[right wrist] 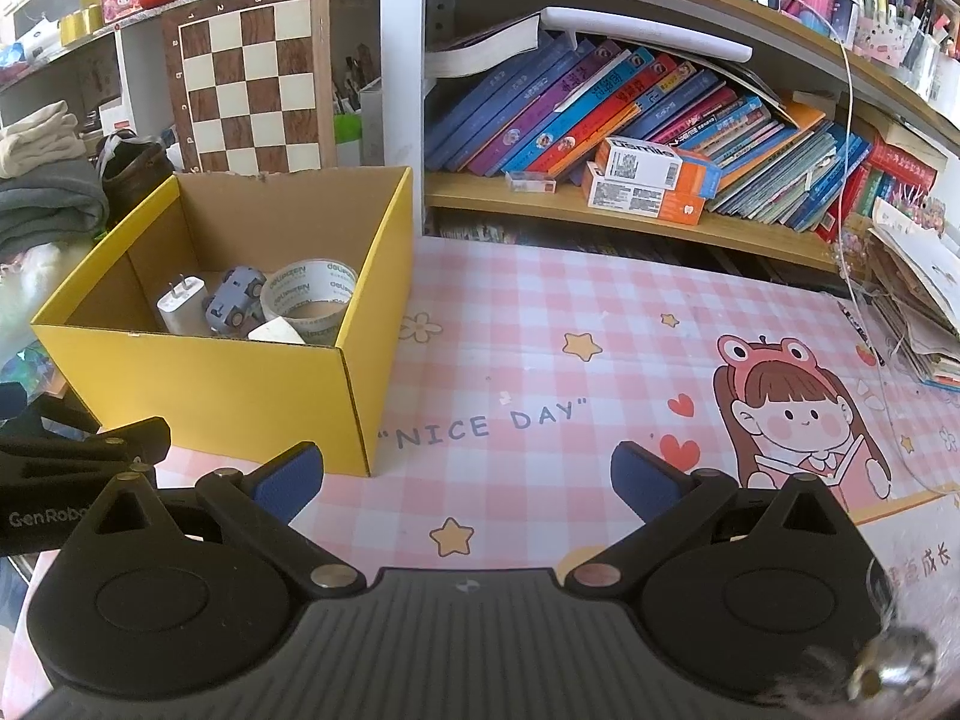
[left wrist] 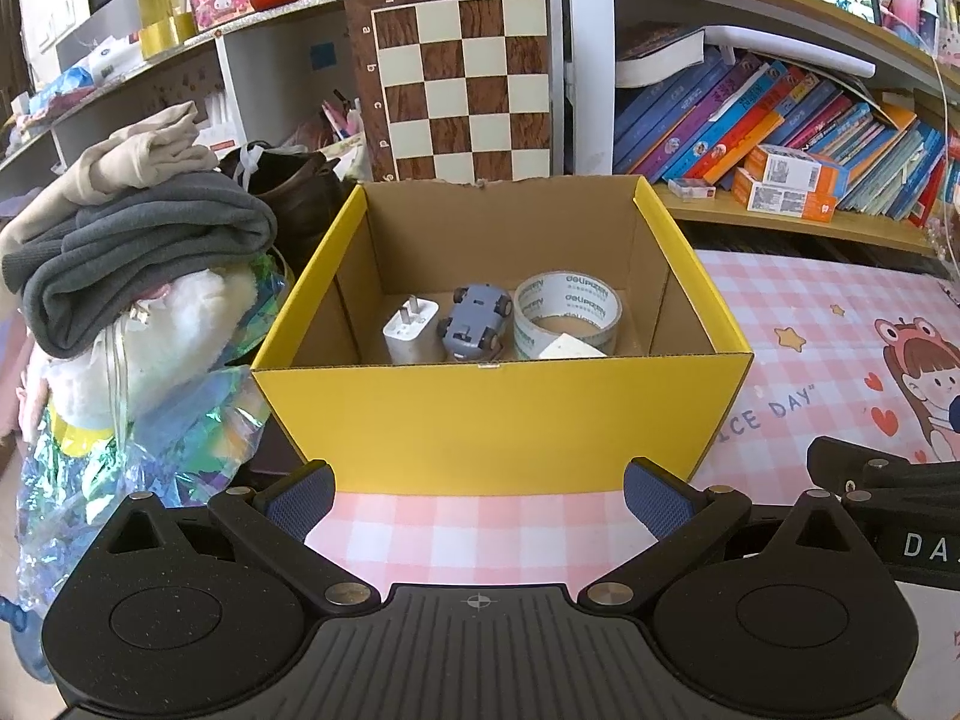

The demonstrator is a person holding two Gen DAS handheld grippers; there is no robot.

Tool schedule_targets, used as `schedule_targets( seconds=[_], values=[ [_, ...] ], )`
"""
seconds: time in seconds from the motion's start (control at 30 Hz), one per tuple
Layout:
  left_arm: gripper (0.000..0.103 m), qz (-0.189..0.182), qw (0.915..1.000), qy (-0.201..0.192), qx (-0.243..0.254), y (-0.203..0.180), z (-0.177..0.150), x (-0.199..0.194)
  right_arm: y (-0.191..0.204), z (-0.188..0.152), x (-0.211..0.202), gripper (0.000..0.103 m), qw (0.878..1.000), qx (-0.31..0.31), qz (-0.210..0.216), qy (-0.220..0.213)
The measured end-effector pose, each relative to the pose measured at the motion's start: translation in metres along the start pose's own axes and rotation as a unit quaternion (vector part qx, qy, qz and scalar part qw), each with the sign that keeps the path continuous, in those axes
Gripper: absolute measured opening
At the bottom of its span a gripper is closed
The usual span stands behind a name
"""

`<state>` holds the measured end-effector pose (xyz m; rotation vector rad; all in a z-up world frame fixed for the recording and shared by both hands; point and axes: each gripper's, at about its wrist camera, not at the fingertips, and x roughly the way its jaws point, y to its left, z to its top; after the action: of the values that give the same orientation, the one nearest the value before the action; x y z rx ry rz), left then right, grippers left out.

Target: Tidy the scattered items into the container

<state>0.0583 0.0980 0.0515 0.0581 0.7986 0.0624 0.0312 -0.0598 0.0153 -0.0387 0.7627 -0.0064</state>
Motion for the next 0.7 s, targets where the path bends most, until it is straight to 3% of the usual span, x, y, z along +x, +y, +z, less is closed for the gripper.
schedule_targets(
  seconds=[0.7],
  values=[
    [0.103,0.007,0.9998,-0.015,0.009,-0.0017,-0.0003,-0.0018,0.0019,-0.0014,0.0012,0.103,1.000,0.005,-0.001,0.003]
  ],
)
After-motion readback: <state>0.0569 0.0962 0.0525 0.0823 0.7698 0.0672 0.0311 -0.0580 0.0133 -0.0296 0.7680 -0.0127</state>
